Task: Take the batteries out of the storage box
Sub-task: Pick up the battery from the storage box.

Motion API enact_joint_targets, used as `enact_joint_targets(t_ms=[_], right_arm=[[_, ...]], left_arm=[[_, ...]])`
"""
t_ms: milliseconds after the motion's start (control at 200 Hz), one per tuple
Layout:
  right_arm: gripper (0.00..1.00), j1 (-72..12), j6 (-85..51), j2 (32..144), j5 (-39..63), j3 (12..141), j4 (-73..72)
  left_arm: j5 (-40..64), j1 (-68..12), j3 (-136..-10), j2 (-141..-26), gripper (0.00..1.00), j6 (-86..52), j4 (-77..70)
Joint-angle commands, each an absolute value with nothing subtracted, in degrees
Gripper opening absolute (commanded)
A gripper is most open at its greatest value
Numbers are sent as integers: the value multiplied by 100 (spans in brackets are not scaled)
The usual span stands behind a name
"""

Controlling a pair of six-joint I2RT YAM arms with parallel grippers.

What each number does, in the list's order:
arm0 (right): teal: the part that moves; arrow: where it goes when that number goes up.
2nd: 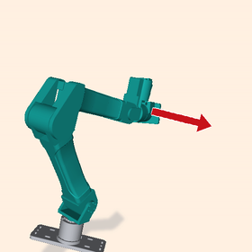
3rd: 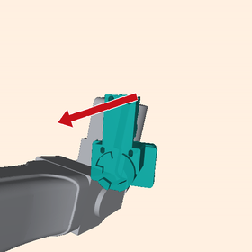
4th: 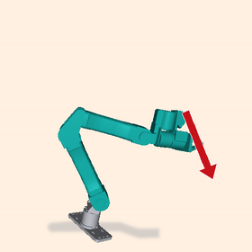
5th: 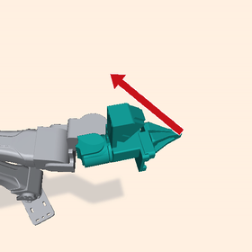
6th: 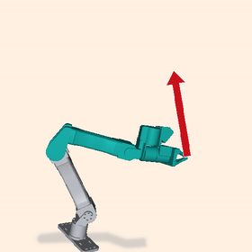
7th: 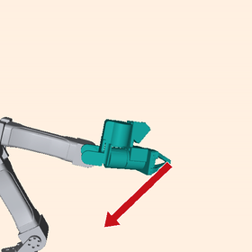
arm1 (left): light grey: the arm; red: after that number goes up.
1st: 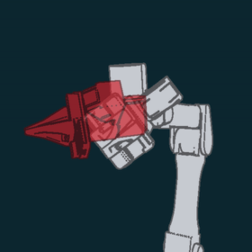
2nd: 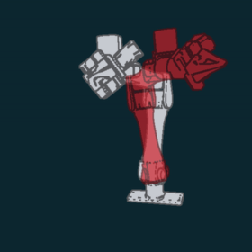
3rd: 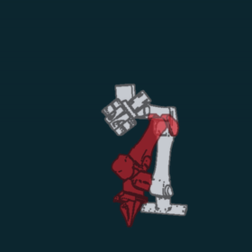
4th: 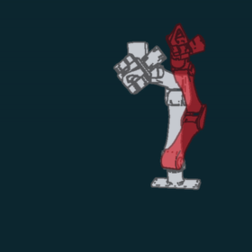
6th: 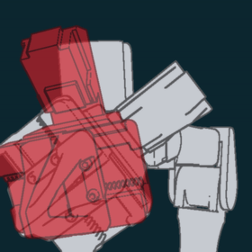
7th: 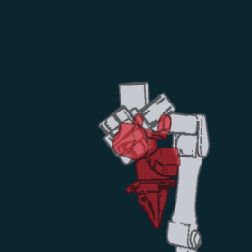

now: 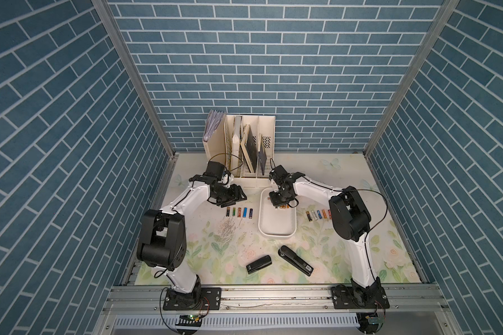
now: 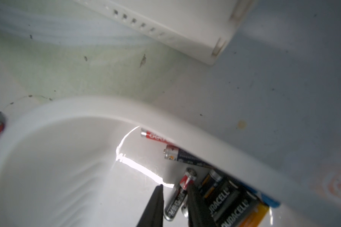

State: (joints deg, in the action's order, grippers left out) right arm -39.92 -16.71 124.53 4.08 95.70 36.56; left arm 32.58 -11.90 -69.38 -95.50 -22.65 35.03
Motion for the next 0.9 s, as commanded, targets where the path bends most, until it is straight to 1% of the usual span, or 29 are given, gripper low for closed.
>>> enact_joint_targets(t_ms=[0, 210, 640, 890], right_arm=[[24, -4038, -1740, 12442, 279, 9451, 3816], [21, -4081, -1714, 12454, 369, 9428, 3806], [18, -4133, -1645, 12518, 377, 9306, 3780], [13, -4138, -1600, 12423, 404, 9361, 3856]], left_arm=[[3208, -1160, -6871, -9482, 66, -2198, 3515], [3191, -1160, -6865, -9458, 66, -2180, 3533], [3130, -1160, -6867, -9469, 65, -2164, 3567], [2656, -1169, -6923, -9486, 65, -2147, 3732]])
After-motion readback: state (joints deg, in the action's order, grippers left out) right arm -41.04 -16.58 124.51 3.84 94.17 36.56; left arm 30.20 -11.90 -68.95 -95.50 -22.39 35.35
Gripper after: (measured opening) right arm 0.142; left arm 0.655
